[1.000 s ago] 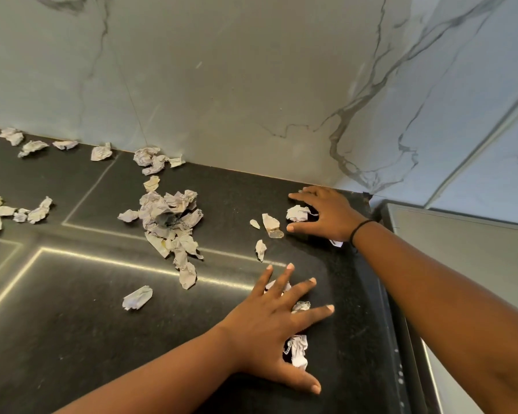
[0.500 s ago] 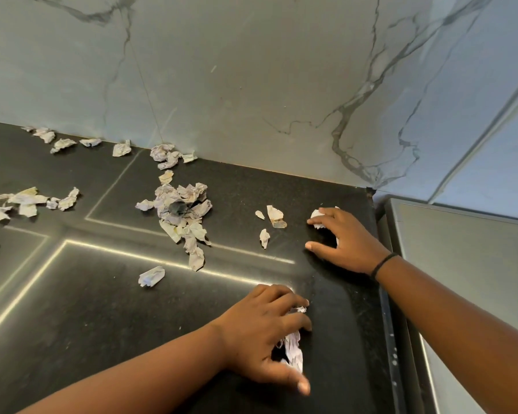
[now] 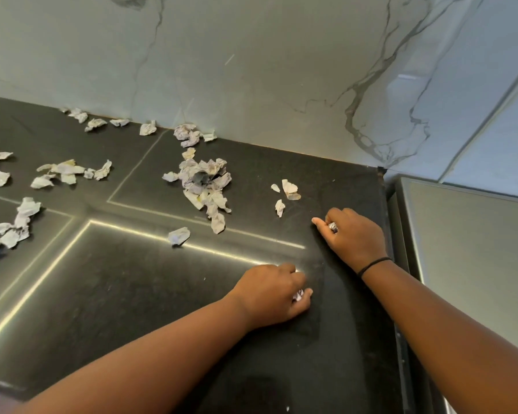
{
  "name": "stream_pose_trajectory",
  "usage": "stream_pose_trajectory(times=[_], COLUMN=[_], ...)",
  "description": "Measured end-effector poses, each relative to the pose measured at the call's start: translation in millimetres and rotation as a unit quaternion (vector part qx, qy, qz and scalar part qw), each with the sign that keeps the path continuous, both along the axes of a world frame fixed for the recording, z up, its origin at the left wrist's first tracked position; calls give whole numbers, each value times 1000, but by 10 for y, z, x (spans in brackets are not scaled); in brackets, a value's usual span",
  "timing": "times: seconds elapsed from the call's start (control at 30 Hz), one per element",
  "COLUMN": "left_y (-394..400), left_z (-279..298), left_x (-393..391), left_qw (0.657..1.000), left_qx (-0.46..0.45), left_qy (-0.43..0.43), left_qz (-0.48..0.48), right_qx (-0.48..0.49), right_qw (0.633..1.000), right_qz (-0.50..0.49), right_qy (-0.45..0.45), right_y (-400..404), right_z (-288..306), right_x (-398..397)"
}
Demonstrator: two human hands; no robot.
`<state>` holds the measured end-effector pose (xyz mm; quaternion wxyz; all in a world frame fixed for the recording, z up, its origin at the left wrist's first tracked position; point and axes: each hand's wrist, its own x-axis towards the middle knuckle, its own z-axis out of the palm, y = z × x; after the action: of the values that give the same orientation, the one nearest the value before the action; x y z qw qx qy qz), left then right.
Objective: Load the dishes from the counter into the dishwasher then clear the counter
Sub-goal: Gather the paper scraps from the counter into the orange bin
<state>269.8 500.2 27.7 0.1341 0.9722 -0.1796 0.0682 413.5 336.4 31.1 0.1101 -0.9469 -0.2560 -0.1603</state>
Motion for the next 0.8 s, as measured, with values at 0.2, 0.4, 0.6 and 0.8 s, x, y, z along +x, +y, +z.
stream_pose_trajectory(times=[0.2, 0.4, 0.6, 0.8], left_y=[181, 587, 1327, 1901], left_z=[30, 84, 161, -628], left_x=[-478, -1423, -2856, -4037], left_qw=[998, 991, 897, 548], left_qx=[-12, -75, -358, -616], left_qy=[36, 23, 4, 176], left_qz=[54, 110, 260, 538], right_qx=[-11, 3, 174, 239], right_qw=[998, 996, 964, 835], right_qz=[56, 89, 143, 142], right_qy=[-20, -2, 143, 475], right_y=[251, 685, 1502, 2283], right_z=[-66, -38, 262, -287], right_x=[-840, -1873, -3258, -4481])
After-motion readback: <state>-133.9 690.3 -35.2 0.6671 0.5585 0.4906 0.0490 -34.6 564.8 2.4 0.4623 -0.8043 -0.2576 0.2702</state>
